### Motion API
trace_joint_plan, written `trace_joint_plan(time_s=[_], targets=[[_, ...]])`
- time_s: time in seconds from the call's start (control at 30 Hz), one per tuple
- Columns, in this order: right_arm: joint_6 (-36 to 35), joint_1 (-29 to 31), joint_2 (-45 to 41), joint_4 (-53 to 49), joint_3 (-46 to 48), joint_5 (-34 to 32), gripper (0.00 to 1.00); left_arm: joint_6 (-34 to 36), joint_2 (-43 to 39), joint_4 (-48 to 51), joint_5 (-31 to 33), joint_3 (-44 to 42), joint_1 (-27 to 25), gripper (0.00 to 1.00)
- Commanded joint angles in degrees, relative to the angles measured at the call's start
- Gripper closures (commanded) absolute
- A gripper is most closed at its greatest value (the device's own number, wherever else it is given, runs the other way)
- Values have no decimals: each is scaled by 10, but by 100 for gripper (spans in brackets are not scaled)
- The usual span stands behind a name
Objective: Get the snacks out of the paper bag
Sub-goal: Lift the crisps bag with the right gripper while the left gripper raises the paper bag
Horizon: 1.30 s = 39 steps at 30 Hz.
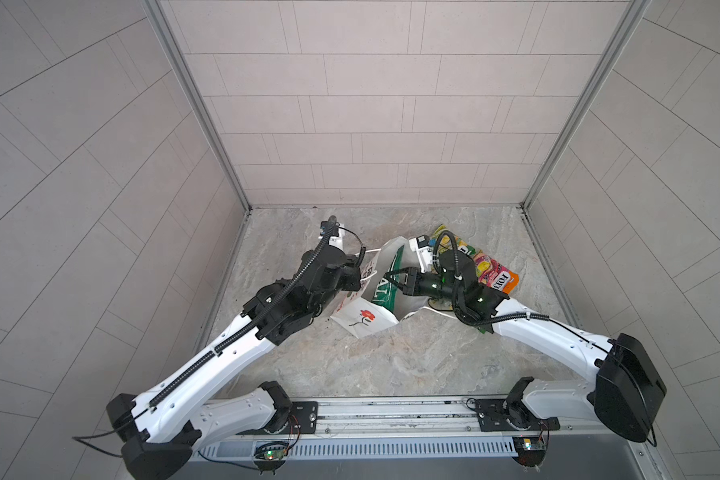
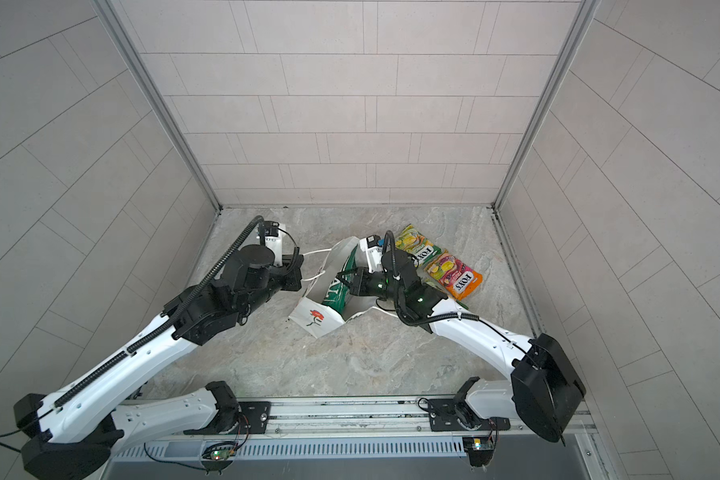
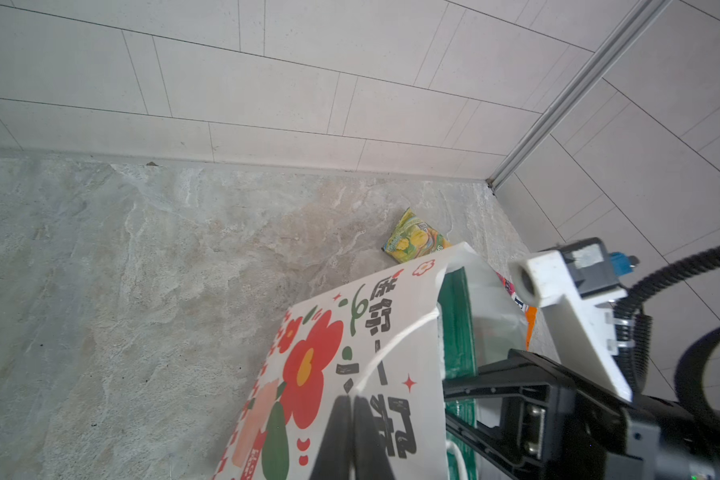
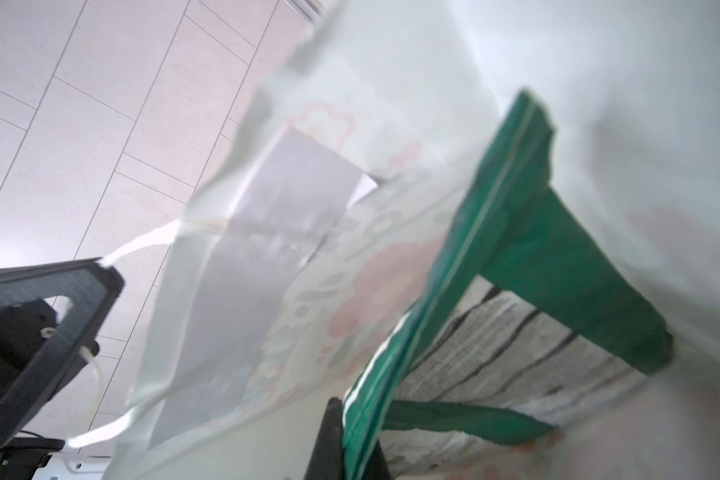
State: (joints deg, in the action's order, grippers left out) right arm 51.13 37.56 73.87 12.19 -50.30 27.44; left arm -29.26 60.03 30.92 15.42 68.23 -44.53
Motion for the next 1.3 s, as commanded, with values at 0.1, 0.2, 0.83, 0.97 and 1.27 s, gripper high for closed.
trace_joint_plan(time_s=[0.1, 0.2, 0.83, 0.97, 1.27], targets=[[-17, -29, 7, 7, -65, 13, 100, 25, 3, -33, -47, 9, 55, 100], [-30, -37, 34, -10, -104, 19, 100, 31, 5, -49, -48, 3, 81, 100], [-58, -49, 158, -74, -285, 53, 100, 52, 51, -93, -122, 6, 210, 100], [-55, -51, 170, -84, -325, 54, 100, 59, 64, -105, -145, 10, 238, 100], [-49, -53, 210, -103, -428, 69, 100, 59, 93, -125, -205, 31, 300, 100]])
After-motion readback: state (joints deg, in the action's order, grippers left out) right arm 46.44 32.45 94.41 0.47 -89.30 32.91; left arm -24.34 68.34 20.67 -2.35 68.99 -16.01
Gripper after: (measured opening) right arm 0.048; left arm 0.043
